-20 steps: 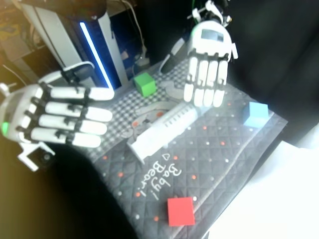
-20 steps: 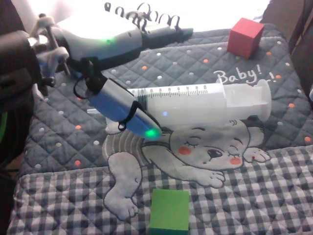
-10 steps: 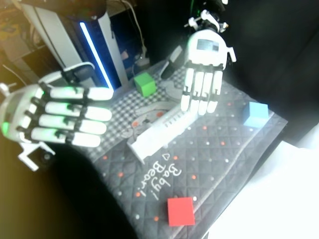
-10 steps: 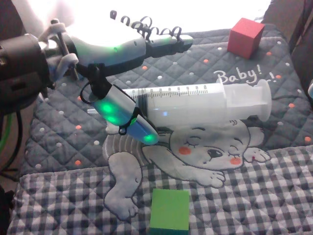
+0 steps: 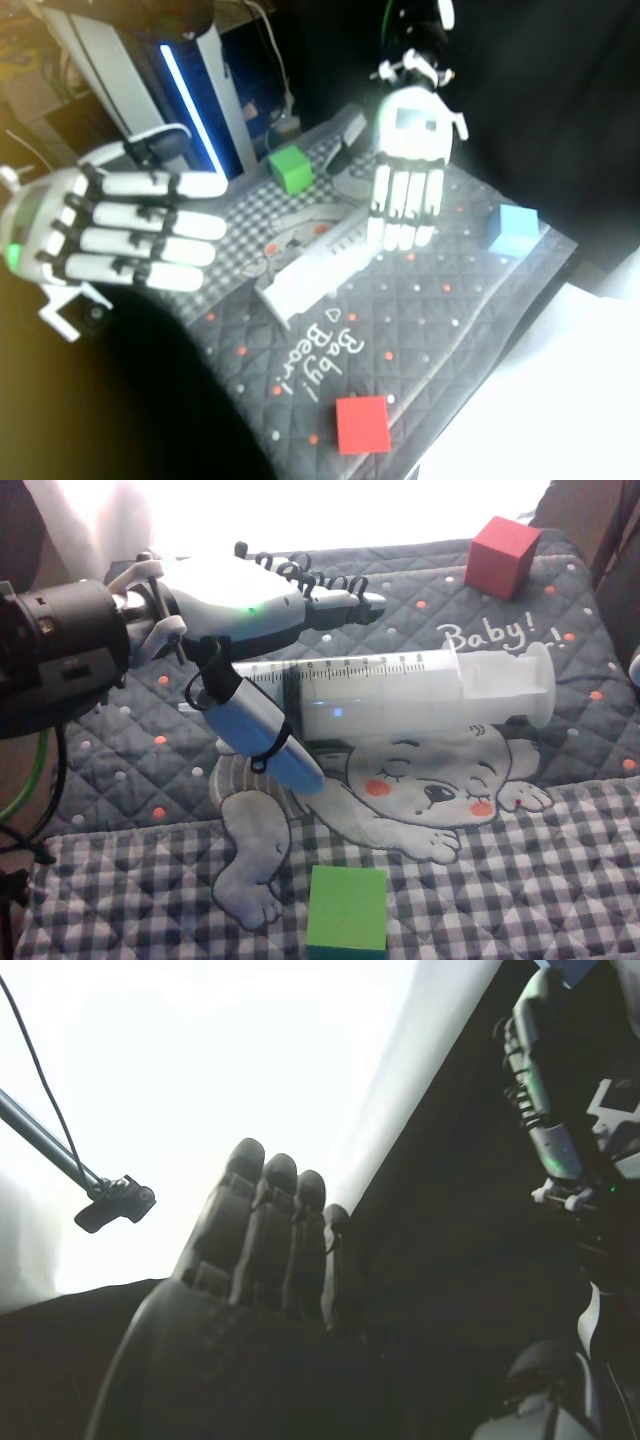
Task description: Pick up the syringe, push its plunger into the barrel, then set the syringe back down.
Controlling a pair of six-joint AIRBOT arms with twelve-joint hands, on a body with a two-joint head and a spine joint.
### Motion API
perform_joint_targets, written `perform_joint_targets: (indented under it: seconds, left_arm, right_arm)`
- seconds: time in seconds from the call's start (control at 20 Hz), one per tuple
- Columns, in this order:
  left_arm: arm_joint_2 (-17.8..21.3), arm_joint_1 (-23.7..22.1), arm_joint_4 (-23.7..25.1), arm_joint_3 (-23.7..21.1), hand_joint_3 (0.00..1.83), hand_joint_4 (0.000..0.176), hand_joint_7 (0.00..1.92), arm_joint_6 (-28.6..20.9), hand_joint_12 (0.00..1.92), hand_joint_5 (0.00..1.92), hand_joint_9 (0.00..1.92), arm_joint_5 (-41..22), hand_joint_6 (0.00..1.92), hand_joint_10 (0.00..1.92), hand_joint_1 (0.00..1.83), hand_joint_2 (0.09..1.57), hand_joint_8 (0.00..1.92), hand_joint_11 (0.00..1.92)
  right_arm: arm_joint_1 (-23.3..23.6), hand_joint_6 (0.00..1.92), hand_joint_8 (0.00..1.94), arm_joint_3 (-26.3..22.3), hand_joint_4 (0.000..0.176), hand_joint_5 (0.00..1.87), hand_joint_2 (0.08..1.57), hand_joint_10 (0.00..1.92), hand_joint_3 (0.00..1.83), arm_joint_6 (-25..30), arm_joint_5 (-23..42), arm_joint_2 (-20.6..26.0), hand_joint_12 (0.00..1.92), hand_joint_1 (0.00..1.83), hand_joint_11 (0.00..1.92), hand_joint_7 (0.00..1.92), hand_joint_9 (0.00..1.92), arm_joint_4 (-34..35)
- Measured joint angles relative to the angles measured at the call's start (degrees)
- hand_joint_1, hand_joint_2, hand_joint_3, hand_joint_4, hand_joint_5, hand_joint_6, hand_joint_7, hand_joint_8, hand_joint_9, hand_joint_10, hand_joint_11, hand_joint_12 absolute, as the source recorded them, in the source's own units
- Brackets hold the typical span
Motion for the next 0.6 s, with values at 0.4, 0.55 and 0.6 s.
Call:
perform_joint_targets:
  seconds: [0.4, 0.55, 0.6]
  left_arm:
    - [-1.6, 0.7, -0.3, 1.5, 0.0, 0.0, 0.04, 0.0, 0.24, 0.02, 0.05, 1.7, 0.0, 0.0, 0.72, 0.73, 0.0, 0.0]
    - [-2.5, 0.7, -0.8, 2.4, 0.0, 0.0, 0.05, 0.0, 0.26, 0.04, 0.06, 2.4, 0.0, 0.01, 0.69, 0.72, 0.01, 0.01]
    - [-2.8, 0.7, -0.9, 2.6, 0.0, 0.0, 0.04, 0.0, 0.31, 0.01, 0.06, 2.7, 0.0, 0.0, 0.7, 0.72, 0.0, 0.0]
  right_arm:
    - [0.0, 0.0, 0.01, -0.1, 0.053, 0.18, 0.78, 0.0, 0.01, 0.1, 0.0, 0.0, 0.11, 0.15, 0.17, 0.26, 0.24, 0.1]
    - [0.0, 0.0, 0.0, -0.1, 0.063, 0.18, 0.77, 0.0, 0.01, 0.4, 0.0, 0.0, 0.11, 0.15, 0.16, 0.26, 0.24, -0.1]
    - [0.0, 0.0, 0.01, -0.1, 0.062, 0.19, 0.77, 0.0, 0.0, 0.6, 0.0, 0.0, 0.11, 0.15, 0.17, 0.27, 0.24, 0.0]
